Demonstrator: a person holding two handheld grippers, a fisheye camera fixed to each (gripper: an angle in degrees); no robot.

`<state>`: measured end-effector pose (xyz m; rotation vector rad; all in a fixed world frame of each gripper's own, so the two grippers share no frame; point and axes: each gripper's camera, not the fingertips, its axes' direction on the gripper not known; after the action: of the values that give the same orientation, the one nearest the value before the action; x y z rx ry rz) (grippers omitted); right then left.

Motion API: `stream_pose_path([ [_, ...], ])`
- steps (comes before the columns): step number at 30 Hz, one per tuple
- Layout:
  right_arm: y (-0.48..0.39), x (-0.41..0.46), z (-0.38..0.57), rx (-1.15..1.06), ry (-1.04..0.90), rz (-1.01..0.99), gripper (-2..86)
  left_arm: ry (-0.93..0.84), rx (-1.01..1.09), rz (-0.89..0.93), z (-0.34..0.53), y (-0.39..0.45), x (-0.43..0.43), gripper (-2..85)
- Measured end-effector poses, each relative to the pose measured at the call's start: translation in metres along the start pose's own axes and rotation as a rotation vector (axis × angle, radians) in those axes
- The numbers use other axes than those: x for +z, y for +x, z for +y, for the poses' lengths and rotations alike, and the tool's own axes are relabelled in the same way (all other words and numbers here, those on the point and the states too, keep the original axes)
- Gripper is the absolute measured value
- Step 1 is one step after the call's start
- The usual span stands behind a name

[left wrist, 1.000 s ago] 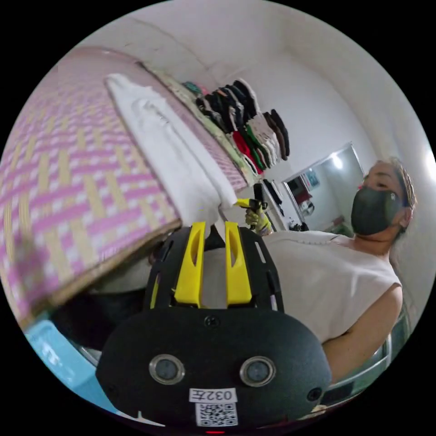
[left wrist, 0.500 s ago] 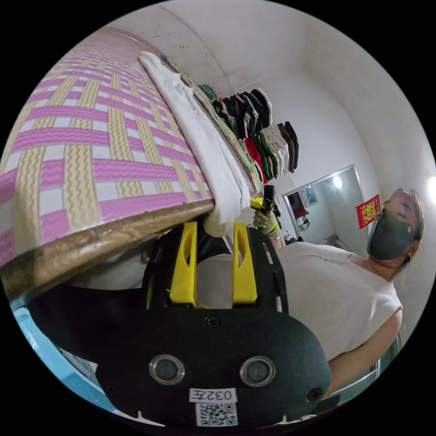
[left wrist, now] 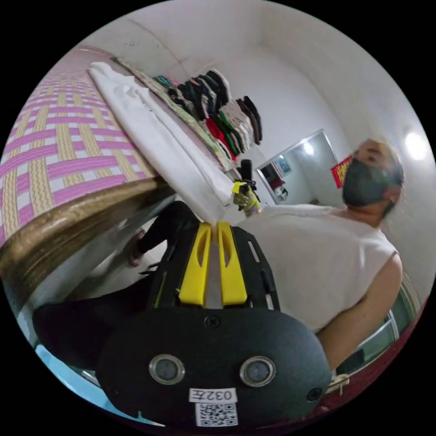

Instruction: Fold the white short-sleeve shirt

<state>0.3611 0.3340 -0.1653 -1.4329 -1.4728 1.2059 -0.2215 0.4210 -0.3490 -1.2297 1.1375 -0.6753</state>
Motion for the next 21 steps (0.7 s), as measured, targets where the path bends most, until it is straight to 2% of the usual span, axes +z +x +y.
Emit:
stream_pose_path([
  [4,-0.019,-0.006,-0.012,-0.103,0.004,-0.064,1.3,0.018,0.105,0.057,-0.004,0.020,-0.019,-1.1],
  [10,-0.015,-0.063,-0.074,-0.166,0.219,-0.081,2.9,0.128,0.151,0.079,-0.071,0.021,-0.070,-0.8],
  [14,0.025,-0.094,-0.138,-0.047,0.325,0.014,3.4,0.240,-0.063,0.066,-0.130,-0.032,-0.107,-0.8],
  [18,0.092,-0.082,-0.190,0.149,0.277,0.045,3.3,0.217,-0.257,0.005,-0.170,-0.107,-0.116,-0.5],
  [21,0.122,-0.064,-0.204,0.243,0.243,0.048,3.5,0.225,-0.363,0.027,-0.174,-0.151,-0.113,0.1],
])
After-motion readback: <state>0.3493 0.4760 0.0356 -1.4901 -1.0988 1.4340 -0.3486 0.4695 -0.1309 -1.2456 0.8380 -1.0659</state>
